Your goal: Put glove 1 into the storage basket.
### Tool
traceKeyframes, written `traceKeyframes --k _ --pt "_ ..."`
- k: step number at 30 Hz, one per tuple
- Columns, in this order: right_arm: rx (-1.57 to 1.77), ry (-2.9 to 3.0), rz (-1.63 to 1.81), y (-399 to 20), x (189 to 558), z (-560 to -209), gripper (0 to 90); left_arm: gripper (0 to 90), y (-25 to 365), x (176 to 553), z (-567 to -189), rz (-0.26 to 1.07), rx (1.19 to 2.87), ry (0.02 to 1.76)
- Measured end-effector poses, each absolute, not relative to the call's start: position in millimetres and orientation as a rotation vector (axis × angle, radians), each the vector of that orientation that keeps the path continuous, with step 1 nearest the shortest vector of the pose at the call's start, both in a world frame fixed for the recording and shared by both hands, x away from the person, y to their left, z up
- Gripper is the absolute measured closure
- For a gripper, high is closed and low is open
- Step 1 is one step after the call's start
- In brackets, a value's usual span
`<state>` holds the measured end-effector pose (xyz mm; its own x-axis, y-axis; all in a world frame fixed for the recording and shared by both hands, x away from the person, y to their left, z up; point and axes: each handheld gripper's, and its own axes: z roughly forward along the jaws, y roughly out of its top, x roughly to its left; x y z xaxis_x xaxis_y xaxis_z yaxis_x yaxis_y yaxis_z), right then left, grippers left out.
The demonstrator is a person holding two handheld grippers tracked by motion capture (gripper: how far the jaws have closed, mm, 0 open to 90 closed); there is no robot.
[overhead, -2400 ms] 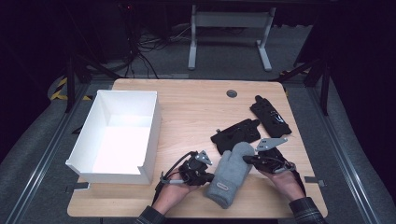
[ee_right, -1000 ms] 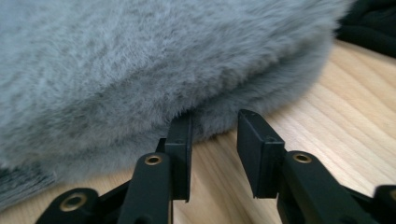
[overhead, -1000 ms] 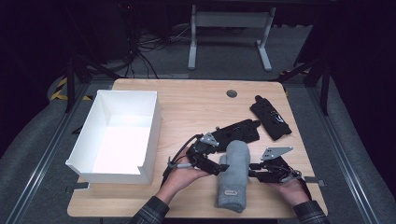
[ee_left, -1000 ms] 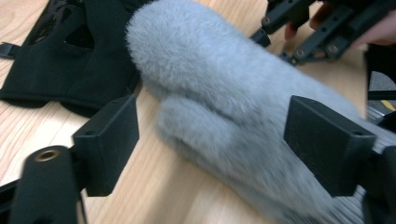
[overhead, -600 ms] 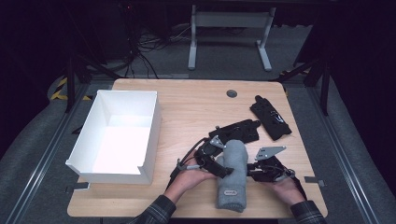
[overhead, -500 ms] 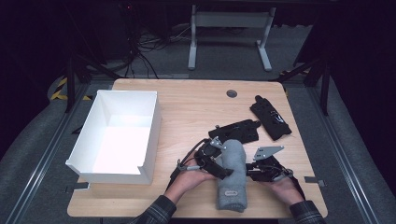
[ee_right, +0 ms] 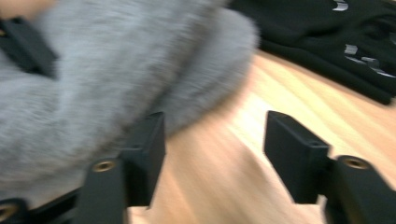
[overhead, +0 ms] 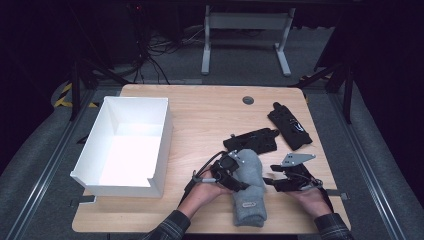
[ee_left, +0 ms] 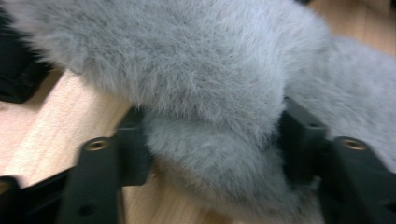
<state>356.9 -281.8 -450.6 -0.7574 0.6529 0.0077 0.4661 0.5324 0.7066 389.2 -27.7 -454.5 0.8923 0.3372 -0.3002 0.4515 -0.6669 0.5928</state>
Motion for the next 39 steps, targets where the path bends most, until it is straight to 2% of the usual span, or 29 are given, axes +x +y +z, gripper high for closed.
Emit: traceKeyframes --k 3,5,8,10,16,19,26,39 --pt "0.979 2.475 1.015 -288.8 360.5 -453.8 26.1 57.6 -28.8 389.6 -454.9 -0.267 2.348 0.550" --pt "0.995 2.460 1.000 -291.4 362.4 -455.2 23.5 65.1 -29.1 389.4 -453.4 -0.273 2.357 0.552" --pt "1.038 2.423 0.986 -296.4 367.0 -459.5 18.1 69.6 -28.8 388.4 -450.0 -0.261 2.360 0.545" --pt "1.038 2.420 0.967 -296.1 367.8 -461.8 17.9 71.8 -27.4 388.3 -448.1 -0.267 2.339 0.542" --pt "1.034 2.415 0.967 -295.5 367.9 -465.7 14.5 76.2 -18.0 388.3 -431.9 -0.282 2.299 0.536" --pt "1.053 2.391 0.996 -297.2 369.0 -470.2 6.1 77.3 -11.6 387.8 -422.2 -0.259 2.282 0.532" --pt "1.057 2.389 0.991 -297.0 369.0 -470.2 5.7 78.5 5.2 390.7 -402.7 -0.233 2.225 0.549" --pt "1.057 2.388 0.987 -297.0 369.0 -470.2 5.5 79.4 41.1 391.7 -339.8 -0.057 2.187 0.566"
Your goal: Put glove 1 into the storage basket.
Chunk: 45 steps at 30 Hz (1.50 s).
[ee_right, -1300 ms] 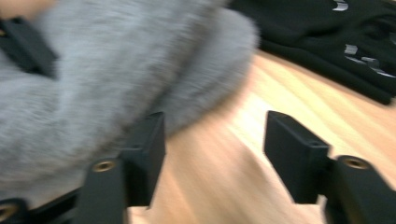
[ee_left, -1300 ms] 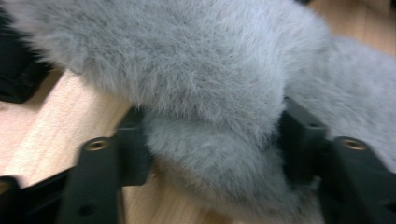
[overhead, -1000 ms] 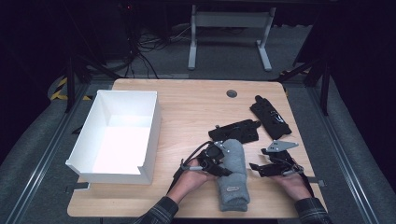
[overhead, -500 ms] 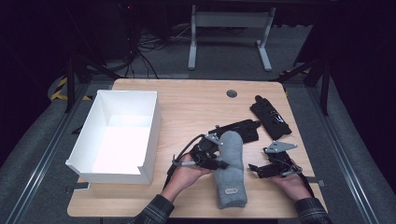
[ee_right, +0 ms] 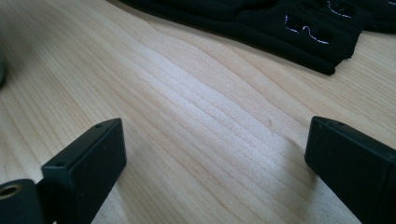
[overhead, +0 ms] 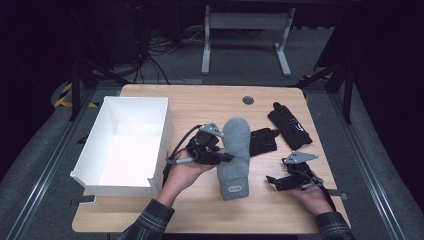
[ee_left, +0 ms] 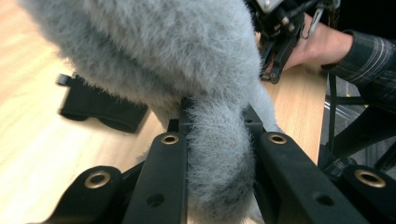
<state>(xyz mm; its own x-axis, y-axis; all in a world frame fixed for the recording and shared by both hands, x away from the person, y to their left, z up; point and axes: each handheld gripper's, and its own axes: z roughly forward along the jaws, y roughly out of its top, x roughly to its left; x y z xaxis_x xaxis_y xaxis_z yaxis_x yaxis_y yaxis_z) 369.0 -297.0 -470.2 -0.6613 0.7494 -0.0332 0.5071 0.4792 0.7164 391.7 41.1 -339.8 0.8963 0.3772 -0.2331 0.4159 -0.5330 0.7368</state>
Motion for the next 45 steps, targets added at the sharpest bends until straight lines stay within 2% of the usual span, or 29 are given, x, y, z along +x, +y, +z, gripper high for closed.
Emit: traceKeyframes --k 10,16,26,31,38,45 --pt "1.058 2.387 0.988 -296.9 369.0 -470.2 5.5 79.6 69.9 389.2 -295.0 0.047 2.173 0.593" --pt "1.058 2.387 0.990 -296.9 369.1 -470.3 5.5 79.6 99.9 389.4 -264.7 0.115 2.154 0.630" --pt "1.061 2.387 0.988 -296.9 369.2 -470.2 5.1 79.6 170.9 383.5 -212.5 0.249 2.101 0.726" --pt "1.065 2.388 0.989 -296.6 370.4 -470.4 4.0 79.6 207.3 376.8 -198.5 0.297 2.061 0.784" --pt "1.077 2.386 0.981 -295.9 372.2 -470.6 2.6 79.5 252.6 370.6 -197.8 0.334 2.032 0.888" --pt "1.079 2.383 0.980 -295.9 372.4 -470.6 2.6 79.5 282.8 373.9 -222.9 0.336 2.036 0.987"
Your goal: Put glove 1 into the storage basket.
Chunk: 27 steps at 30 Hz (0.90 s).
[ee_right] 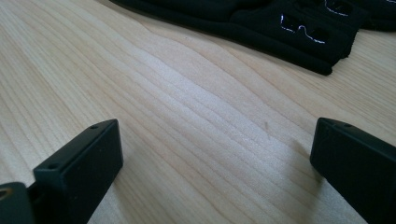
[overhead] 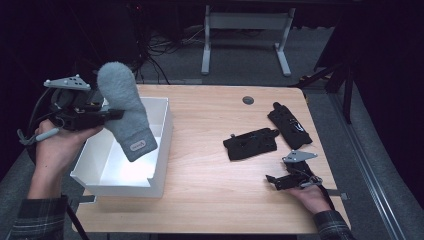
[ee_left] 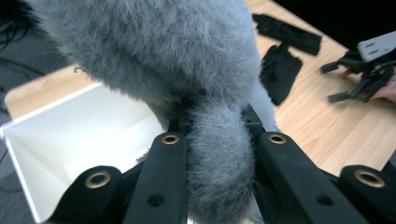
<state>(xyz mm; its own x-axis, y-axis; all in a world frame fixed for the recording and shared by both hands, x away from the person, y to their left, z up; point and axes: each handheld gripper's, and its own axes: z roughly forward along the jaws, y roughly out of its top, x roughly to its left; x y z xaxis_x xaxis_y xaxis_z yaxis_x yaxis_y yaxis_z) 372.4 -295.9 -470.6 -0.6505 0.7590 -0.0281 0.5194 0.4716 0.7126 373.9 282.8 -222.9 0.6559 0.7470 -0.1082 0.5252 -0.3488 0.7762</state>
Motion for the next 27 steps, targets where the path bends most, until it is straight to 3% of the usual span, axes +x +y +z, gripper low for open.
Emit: traceKeyframes --k 10,20,27 --pt "1.087 2.377 0.978 -296.0 372.7 -470.5 2.6 79.5 294.1 385.8 -269.4 0.276 2.089 1.063" --pt "1.090 2.372 0.974 -296.1 372.8 -470.5 2.5 79.4 282.3 412.5 -330.0 0.148 2.177 1.116" --pt "1.091 2.372 0.973 -296.1 372.9 -470.5 2.5 78.8 275.9 431.5 -351.2 0.115 2.206 1.121"
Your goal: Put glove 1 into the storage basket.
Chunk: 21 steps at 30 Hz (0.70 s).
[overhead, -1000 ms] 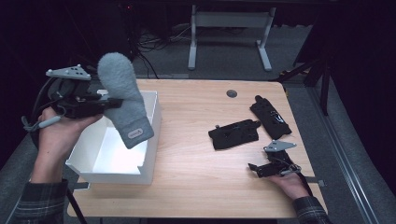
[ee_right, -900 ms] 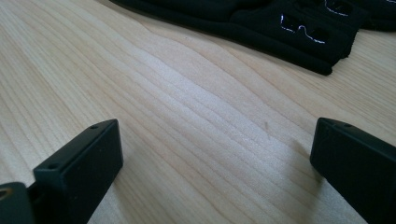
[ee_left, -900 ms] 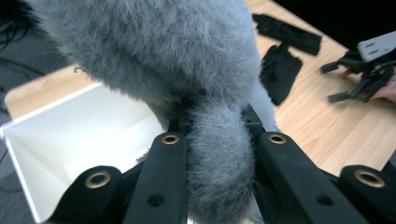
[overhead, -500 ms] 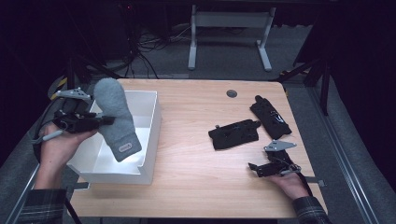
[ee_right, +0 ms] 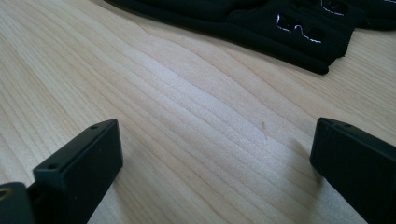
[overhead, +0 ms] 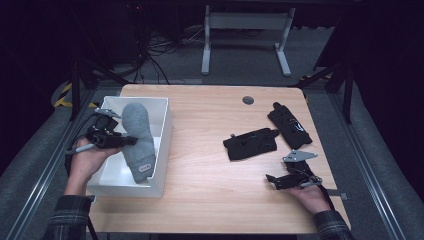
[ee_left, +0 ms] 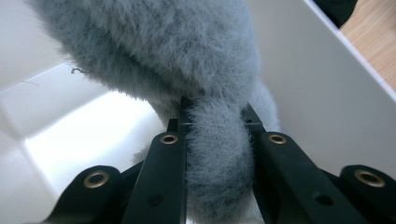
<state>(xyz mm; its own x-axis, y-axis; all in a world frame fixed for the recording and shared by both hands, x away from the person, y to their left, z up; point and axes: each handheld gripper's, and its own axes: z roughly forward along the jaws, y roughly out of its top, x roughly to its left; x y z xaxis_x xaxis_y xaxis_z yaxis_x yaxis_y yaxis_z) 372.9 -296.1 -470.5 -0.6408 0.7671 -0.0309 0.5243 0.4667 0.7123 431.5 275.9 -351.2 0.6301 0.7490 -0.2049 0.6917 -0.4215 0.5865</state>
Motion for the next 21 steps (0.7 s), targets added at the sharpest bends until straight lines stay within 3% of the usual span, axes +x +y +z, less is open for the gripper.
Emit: traceKeyframes --k 8,14,21 --pt "1.092 2.372 0.974 -296.0 372.8 -470.5 2.5 75.4 269.0 459.5 -382.7 0.131 2.232 1.204" --pt "1.091 2.373 0.974 -296.0 372.8 -470.4 2.5 67.3 267.5 474.7 -400.3 0.161 2.244 1.260" --pt "1.095 2.370 0.973 -295.8 372.6 -470.5 2.4 31.1 270.8 474.4 -394.6 0.249 2.164 1.356"
